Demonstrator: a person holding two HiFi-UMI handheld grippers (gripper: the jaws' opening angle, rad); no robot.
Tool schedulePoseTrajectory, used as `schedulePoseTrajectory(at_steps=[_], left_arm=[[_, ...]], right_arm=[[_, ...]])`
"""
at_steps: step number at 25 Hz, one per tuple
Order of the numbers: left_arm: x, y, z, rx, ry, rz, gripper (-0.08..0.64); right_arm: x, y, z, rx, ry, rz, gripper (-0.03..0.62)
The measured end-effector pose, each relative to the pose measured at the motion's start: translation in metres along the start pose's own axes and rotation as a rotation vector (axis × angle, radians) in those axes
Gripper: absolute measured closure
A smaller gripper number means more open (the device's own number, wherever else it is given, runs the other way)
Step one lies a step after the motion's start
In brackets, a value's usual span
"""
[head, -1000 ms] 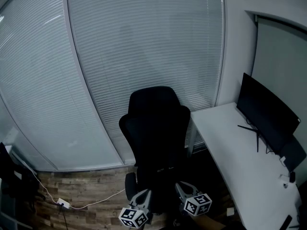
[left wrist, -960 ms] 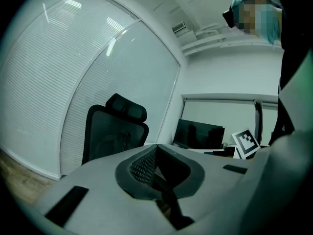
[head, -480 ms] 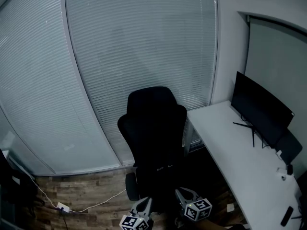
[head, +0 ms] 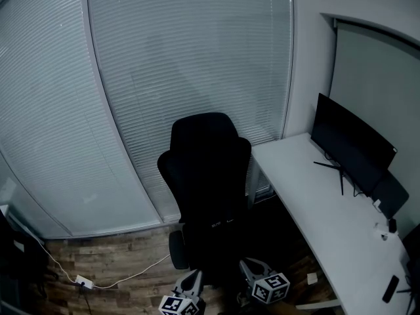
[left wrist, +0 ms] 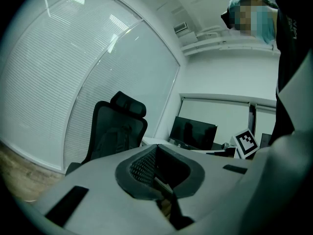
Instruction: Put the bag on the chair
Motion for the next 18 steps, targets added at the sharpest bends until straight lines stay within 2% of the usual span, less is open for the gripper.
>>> schedulePoseTrajectory(at_steps=[18], left_arm=[[-0.014,-0.003,0.016,0.002,-0.022,0.016,0.541]], right_arm=[[-0.018,-0.003,-0.010,-0.001,-0.009,0.021,0.545]])
Point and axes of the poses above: the fingertips, and each gripper's own axes: x forward along the fingers, z to its right, y out of its top, the point moved 6 cm from there along -x, backward along the fingers, and after that the axes turned 1 degree about -x, right-handed, at the moved point
